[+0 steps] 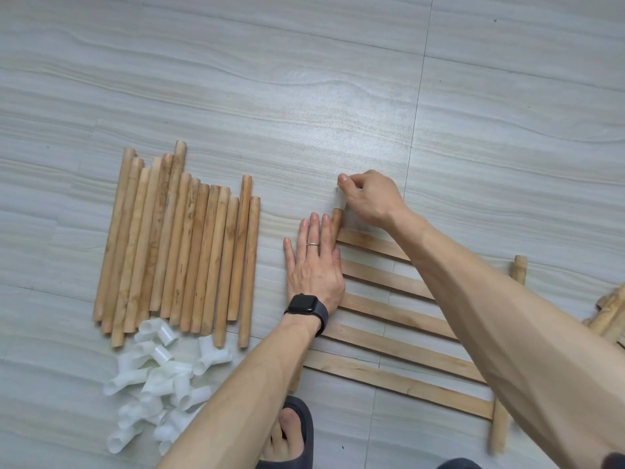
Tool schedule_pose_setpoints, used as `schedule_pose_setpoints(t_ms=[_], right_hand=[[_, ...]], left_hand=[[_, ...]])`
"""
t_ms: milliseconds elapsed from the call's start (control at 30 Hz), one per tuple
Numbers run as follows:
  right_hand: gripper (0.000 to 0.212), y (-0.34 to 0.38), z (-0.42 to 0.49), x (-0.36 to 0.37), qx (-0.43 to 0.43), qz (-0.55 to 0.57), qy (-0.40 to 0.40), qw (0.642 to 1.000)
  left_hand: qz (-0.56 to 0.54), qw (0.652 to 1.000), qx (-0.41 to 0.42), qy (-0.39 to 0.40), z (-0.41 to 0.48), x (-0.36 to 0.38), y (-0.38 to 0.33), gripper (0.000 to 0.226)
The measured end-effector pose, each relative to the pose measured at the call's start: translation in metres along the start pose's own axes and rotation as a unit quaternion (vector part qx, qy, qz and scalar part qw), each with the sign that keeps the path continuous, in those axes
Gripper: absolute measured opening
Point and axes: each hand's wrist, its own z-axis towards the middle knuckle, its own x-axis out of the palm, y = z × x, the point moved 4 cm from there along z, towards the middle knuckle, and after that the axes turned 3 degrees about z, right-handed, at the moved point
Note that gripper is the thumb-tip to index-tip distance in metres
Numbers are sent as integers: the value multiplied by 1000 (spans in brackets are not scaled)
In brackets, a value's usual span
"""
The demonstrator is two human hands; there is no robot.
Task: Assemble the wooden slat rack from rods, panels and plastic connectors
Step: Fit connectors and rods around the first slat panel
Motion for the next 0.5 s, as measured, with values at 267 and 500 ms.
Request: schedule_pose_setpoints(t_ms=[267, 500], right_hand=[[35, 4, -3, -8, -45, -17, 54, 997], [33, -1, -6, -8, -20, 65, 65, 996]], left_hand=[[0, 1000, -2, -1, 0, 1, 0, 61], [2, 1000, -2, -7, -1, 1, 0, 60]])
